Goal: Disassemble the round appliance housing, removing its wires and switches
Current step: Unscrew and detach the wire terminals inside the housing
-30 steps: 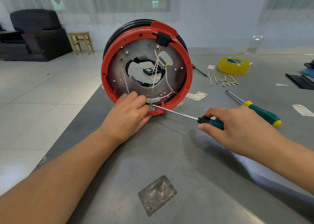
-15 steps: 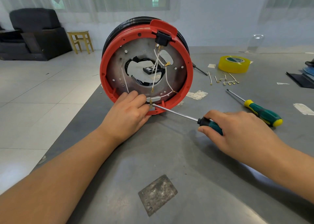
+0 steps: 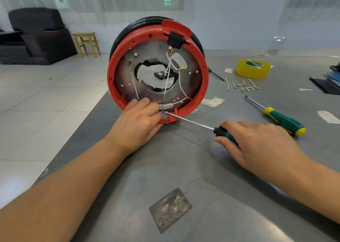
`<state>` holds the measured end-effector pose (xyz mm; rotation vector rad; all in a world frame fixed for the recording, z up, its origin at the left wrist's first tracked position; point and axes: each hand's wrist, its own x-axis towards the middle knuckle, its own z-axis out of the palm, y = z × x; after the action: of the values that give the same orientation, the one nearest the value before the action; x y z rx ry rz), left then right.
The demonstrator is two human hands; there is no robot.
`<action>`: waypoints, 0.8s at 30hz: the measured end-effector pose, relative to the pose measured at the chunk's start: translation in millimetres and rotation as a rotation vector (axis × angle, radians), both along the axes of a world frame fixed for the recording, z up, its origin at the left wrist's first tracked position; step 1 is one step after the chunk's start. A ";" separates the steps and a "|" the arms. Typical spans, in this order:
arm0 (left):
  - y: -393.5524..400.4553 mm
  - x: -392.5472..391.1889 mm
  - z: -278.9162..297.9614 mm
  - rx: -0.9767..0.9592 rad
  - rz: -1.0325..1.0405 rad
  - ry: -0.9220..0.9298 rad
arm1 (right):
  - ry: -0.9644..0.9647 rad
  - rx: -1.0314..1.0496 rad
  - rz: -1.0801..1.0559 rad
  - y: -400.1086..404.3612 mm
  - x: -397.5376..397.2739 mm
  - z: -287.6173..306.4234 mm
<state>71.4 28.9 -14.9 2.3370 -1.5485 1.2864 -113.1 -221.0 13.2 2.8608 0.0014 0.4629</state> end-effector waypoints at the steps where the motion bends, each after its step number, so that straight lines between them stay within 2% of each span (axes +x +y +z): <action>1: -0.1 -0.2 0.1 -0.001 -0.002 -0.002 | -0.001 -0.008 0.001 0.0 -0.2 -0.2; 7: -0.2 -0.2 0.4 0.001 0.000 0.010 | -0.018 -0.034 -0.005 -0.5 0.9 -0.7; 9: -0.1 0.8 -0.8 -0.007 0.000 0.006 | -0.006 0.076 0.002 -2.5 3.0 0.3; 12: -0.2 3.4 -3.9 -0.021 -0.003 0.016 | 0.051 0.360 -0.024 -4.8 4.3 9.4; 14: -0.5 5.5 -4.8 -0.047 0.001 0.051 | 0.072 0.435 -0.045 -5.1 3.4 16.9; 24: -0.1 5.2 -5.0 -0.043 -0.013 0.052 | 0.110 0.349 -0.076 4.4 -3.8 33.3</action>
<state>76.7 28.8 -19.9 2.3109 -1.5033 1.2331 -116.9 -216.7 46.5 3.2103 -0.1862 0.3152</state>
